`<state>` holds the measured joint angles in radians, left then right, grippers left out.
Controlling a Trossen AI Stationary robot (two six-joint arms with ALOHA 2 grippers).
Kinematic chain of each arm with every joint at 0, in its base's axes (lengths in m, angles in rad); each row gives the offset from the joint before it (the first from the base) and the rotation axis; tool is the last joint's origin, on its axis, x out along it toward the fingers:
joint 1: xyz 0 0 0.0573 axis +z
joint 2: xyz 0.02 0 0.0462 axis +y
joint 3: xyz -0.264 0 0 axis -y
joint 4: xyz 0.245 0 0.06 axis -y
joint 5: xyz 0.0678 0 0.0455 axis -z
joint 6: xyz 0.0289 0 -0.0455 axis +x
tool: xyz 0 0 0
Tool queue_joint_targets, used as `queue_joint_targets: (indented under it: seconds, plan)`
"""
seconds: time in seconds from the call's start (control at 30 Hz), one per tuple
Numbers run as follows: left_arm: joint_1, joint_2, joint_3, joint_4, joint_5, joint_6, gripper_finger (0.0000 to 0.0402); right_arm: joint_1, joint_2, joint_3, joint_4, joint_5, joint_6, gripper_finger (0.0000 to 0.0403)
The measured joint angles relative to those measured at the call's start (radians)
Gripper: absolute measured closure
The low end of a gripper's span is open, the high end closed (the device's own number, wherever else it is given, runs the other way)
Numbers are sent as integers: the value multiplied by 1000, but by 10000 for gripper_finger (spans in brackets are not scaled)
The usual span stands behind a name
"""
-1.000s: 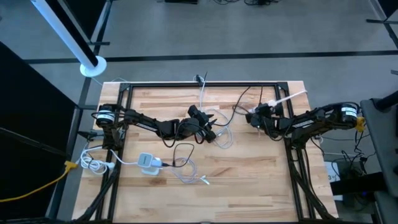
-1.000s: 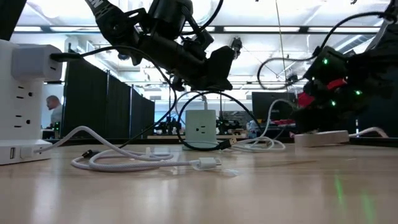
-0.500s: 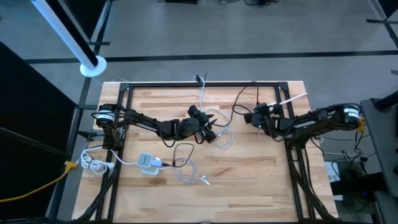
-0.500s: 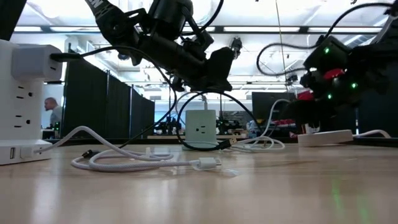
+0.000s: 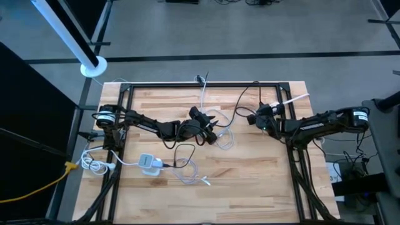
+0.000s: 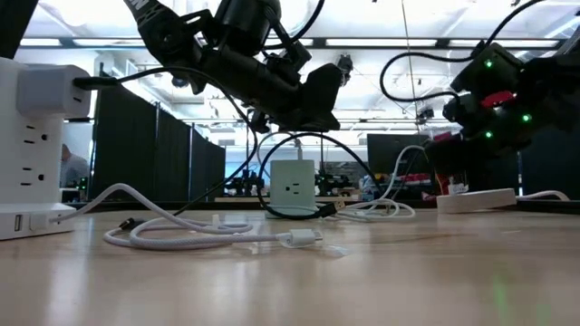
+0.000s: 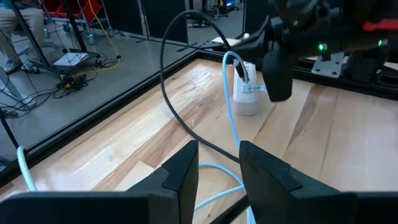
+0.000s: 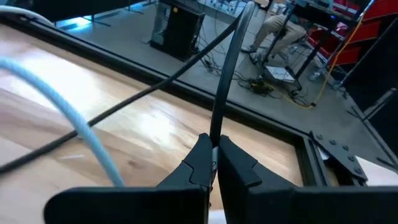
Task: Insert USB
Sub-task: Insert the black charger cable into the top right white outlet
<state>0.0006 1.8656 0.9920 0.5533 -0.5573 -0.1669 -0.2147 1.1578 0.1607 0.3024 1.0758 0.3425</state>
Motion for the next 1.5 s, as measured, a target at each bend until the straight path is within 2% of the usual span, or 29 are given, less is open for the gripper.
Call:
queue_joint_targets:
  seconds: [0.17, 0.3, 0.5, 0.67, 0.87, 1.13, 1.3, 1.5]
  plan:
    - [0, 0, 0, 9, 0, 0, 297, 65, 71, -3, 64, 80, 11, 403]
    - [0, 0, 0, 13, 1, 0, 297, 111, 126, -3, 127, 167, -48, 403]
    - [0, 0, 0, 15, 38, -4, 297, 140, 194, -3, 138, 220, -55, 403]
    - [0, 0, 0, 17, 107, -8, 297, 152, 276, -2, 211, 262, -53, 403]
    - [0, 0, 0, 25, 122, -109, 297, 152, 372, -1, 233, 329, 40, 403]
    - [-4, 0, 0, 31, 122, -175, 297, 180, 491, -1, 239, 331, 153, 403]
    - [-4, 0, 0, 31, 122, -168, 297, 221, 469, -2, 254, 281, 160, 403]
    - [-4, 0, 0, 31, 122, -132, 297, 229, 251, -1, 263, 215, 0, 403]
